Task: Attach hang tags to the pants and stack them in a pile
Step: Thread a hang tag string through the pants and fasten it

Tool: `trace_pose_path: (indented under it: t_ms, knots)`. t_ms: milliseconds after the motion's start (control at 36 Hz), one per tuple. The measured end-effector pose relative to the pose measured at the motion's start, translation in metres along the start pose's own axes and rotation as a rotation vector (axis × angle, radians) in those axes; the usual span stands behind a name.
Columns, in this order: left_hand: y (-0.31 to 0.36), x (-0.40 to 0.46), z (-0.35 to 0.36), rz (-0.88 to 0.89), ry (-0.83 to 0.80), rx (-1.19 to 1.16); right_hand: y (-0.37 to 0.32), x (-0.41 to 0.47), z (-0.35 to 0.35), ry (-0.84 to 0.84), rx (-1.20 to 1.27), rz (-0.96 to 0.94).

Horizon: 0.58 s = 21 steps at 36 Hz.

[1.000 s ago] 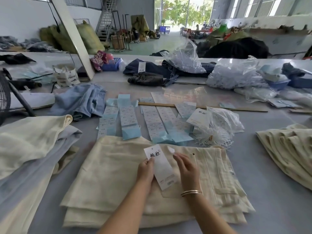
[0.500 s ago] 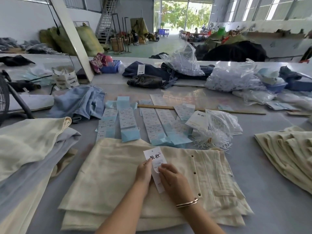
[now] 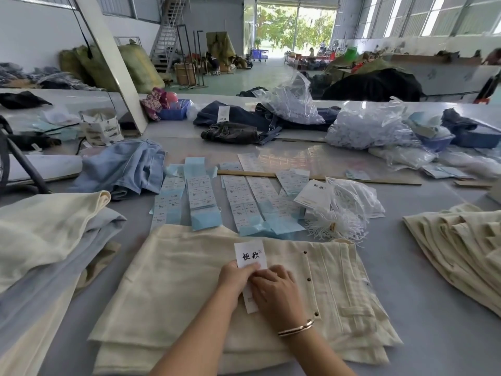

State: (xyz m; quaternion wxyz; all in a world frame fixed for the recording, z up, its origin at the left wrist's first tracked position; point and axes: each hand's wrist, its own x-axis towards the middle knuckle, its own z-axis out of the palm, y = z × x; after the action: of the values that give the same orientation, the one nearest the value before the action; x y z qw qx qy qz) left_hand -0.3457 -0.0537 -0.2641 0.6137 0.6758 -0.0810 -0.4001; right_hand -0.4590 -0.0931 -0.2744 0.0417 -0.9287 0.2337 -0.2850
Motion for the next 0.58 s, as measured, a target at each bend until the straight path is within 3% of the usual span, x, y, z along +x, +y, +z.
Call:
trace_pose_path:
  t_ms: [167,250,361,500,583]
  knots:
    - [0.003,0.004,0.001,-0.078,0.087,-0.091,0.0,0.001,-0.003,-0.022,0.109,-0.044]
    - [0.007,0.007,0.0,-0.146,0.098,-0.194,-0.002,0.0,-0.007,-0.147,0.096,-0.037]
    - [0.011,0.011,-0.003,-0.202,0.063,-0.275,-0.004,-0.007,-0.013,-0.368,-0.085,-0.075]
    - [0.012,0.014,-0.004,-0.304,0.026,-0.325,0.006,-0.026,-0.022,-0.474,-0.305,-0.14]
    - [0.007,0.017,0.004,-0.242,0.101,-0.293,0.02,-0.028,-0.042,-0.525,-0.291,-0.145]
